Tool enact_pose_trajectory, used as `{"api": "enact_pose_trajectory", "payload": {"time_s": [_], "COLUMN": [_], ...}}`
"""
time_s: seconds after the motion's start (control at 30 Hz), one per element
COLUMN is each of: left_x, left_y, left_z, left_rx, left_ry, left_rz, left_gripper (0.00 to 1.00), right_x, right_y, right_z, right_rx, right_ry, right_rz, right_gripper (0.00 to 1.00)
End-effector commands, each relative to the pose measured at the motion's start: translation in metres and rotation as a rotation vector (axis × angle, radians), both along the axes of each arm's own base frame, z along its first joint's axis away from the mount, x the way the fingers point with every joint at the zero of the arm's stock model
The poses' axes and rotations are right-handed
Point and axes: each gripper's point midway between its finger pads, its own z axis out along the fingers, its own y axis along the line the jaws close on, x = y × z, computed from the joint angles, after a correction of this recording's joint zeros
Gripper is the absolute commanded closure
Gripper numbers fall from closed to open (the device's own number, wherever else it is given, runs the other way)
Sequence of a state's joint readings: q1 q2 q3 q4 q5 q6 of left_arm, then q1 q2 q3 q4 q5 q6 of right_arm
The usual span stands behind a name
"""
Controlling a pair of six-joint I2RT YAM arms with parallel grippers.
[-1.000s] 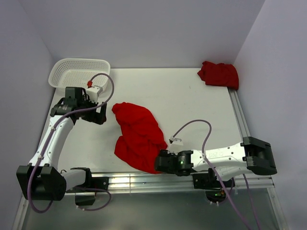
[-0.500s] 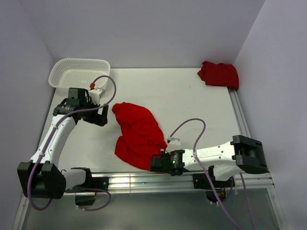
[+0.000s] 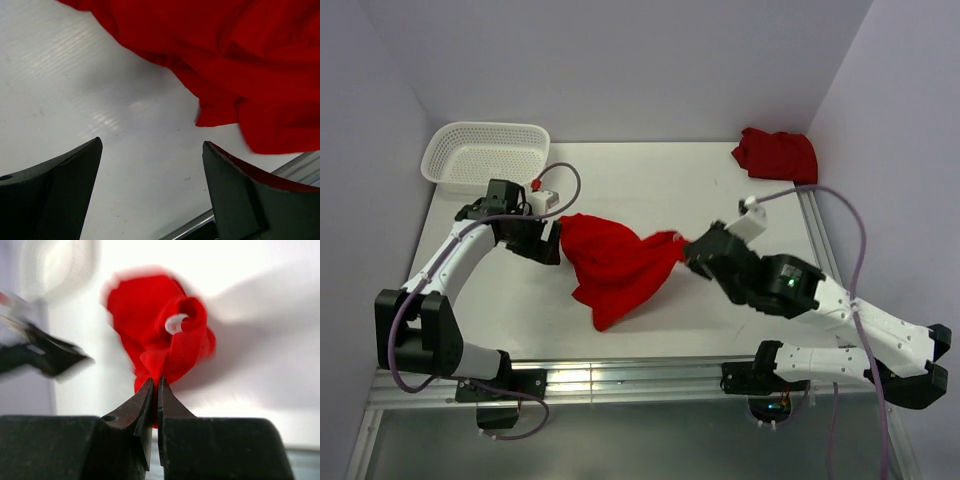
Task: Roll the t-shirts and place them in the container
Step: Flatten the tshirt
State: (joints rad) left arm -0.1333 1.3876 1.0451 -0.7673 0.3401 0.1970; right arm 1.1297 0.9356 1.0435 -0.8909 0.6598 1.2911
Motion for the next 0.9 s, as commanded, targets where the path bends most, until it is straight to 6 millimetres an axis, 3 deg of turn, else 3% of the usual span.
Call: {"api": "enact_pose_trajectory", "payload": {"time_s": [0.0, 0.07, 0.1, 0.2, 0.3, 0.4, 0.53, 0.63, 0.73, 0.87], "left_x": [0.018, 0.018, 0.021, 0.019, 0.011, 0.003, 0.01, 0.036, 0.065, 0.097], "left_y": [-0.027, -0.037, -0.041, -0.056, -0.07, -0.079, -0.085, -0.091, -0.091, -0.09], "left_z": [0.022, 0.022, 0.02, 0.015, 0.004, -0.007, -0.02, -0.023, -0.046, -0.06], "left_rx": [-0.102, -0.129, -0.136, -0.166, -0.169, -0.137, -0.071, -0.054, 0.001, 0.042], "left_ry": [-0.06, -0.055, -0.051, -0.014, 0.016, 0.018, -0.012, -0.057, -0.006, -0.018], "left_rz": [-0.068, -0.091, -0.097, -0.122, -0.157, -0.2, -0.203, -0.163, -0.062, 0.045], "left_gripper": [0.14, 0.18, 0.2, 0.28, 0.36, 0.41, 0.38, 0.33, 0.33, 0.33], "right_x": [0.044, 0.062, 0.074, 0.099, 0.114, 0.125, 0.134, 0.137, 0.137, 0.133], "right_y": [-0.03, -0.038, -0.036, -0.039, -0.038, -0.038, -0.044, -0.05, -0.056, -0.063], "right_z": [0.092, 0.119, 0.143, 0.171, 0.183, 0.179, 0.166, 0.158, 0.155, 0.155], "right_rx": [-0.113, -0.118, -0.121, -0.142, -0.166, -0.172, -0.185, -0.191, -0.192, -0.18], "right_ry": [-0.228, -0.269, -0.309, -0.333, -0.338, -0.327, -0.299, -0.286, -0.279, -0.283], "right_rz": [-0.072, -0.105, -0.099, -0.12, -0.132, -0.131, -0.151, -0.165, -0.181, -0.193], "right_gripper": [1.0, 1.0, 1.0, 1.0, 1.0, 1.0, 1.0, 1.0, 1.0, 1.0]}}
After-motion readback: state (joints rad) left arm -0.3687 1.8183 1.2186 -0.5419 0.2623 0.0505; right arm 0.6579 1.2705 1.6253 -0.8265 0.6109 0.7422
